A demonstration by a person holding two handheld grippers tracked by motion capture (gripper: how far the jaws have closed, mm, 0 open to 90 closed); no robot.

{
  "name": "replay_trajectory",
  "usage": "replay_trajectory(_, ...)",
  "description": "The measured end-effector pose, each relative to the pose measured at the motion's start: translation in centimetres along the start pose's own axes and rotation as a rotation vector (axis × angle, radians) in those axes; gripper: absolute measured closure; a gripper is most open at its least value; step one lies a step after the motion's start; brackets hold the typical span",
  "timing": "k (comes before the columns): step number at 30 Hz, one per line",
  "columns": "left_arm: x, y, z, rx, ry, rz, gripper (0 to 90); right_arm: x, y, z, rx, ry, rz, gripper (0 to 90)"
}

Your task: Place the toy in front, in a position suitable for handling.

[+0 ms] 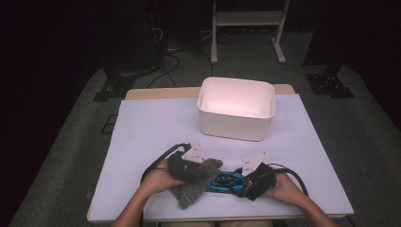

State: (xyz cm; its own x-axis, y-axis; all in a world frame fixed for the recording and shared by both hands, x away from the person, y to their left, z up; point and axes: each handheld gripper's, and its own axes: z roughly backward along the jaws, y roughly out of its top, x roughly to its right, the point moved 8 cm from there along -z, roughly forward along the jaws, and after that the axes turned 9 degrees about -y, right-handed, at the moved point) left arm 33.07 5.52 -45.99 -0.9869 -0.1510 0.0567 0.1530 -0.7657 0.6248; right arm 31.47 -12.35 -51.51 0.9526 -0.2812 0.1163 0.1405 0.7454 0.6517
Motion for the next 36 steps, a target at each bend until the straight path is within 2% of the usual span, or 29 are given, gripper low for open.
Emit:
replay_trajectory(3, -0.5, -1.2, 1.3, 0.027, 0.04, 0.051, 46.7, 0.0, 0.0, 0.0, -0.001, 0.0, 0.0, 22.6)
replay_trajectory(4, -0.6, -1.2, 1.9, 0.055, 0.058, 0.067, 43.0, 0.0, 0.0, 0.0, -0.001, 0.0, 0.0, 22.6)
replay_trajectory(5, -0.6, -1.1, 2.3, 0.076, 0.069, 0.068, 39.2, 0.0, 0.0, 0.0, -0.001, -0.001, 0.0, 22.6)
replay_trajectory(8, 0.0, -0.3, 2.8, 0.109, 0.068, 0.044, 37.3, 0.0, 0.0, 0.0, -0.002, -0.001, -0.001, 22.5)
replay_trajectory(10, 0.3, 0.0, 2.5, 0.096, 0.06, 0.021, 37.3, 0.0, 0.0, 0.0, 0.0, -0.001, 0.001, 22.6)
replay_trajectory(13, 1.0, 0.4, 0.6, 0.048, 0.019, -0.011, 38.0, 0.0, 0.0, 0.0, -0.001, -0.002, 0.002, 22.5)
replay_trajectory(16, 1.4, 0.8, -0.6, 0.032, -0.019, -0.03, 38.1, 0.0, 0.0, 0.0, 0.0, -0.001, 0.002, 22.5)
replay_trajectory(19, 1.6, 1.3, -2.1, -0.003, -0.061, -0.038, 41.6, 0.0, 0.0, 0.0, 0.002, 0.001, 0.001, 22.5)
replay_trajectory(21, 1.3, 1.4, -2.9, -0.029, -0.073, -0.029, 45.6, 0.0, 0.0, 0.0, 0.002, 0.001, 0.0, 22.5)
replay_trajectory(24, 1.3, 1.5, -3.5, -0.028, -0.102, -0.014, 65.6, 0.0, 0.0, 0.0, 0.003, 0.001, 0.001, 22.5)
replay_trajectory(27, 1.0, 1.2, -3.1, -0.03, -0.093, 0.013, 78.1, 0.1, 0.0, 0.0, 0.008, 0.002, 0.009, 22.5)
replay_trajectory(31, 0.6, -0.1, -2.3, -0.056, -0.068, 0.03, 80.6, 0.1, 0.0, 0.0, 0.008, 0.003, 0.008, 22.5)
replay_trajectory(32, 0.2, -1.2, -1.6, -0.079, -0.042, 0.042, 80.6, 0.1, -0.1, 0.0, 0.008, 0.003, 0.01, 22.5)
replay_trajectory(33, 0.0, -1.8, -1.1, -0.08, -0.034, 0.059, 80.5, 0.1, -0.1, 0.0, 0.009, 0.003, 0.01, 22.5)
replay_trajectory(34, 0.0, -1.8, -1.1, -0.08, -0.034, 0.059, 80.5, 0.1, -0.1, 0.0, 0.009, 0.003, 0.01, 22.5)
replay_trajectory(35, -0.4, -2.7, -0.3, -0.058, -0.038, 0.088, 80.5, 0.1, -0.1, 0.0, 0.012, 0.005, 0.01, 22.5)
replay_trajectory(36, -0.4, -2.7, -0.3, -0.058, -0.038, 0.088, 80.5, 0.1, -0.1, 0.0, 0.012, 0.005, 0.01, 22.5)
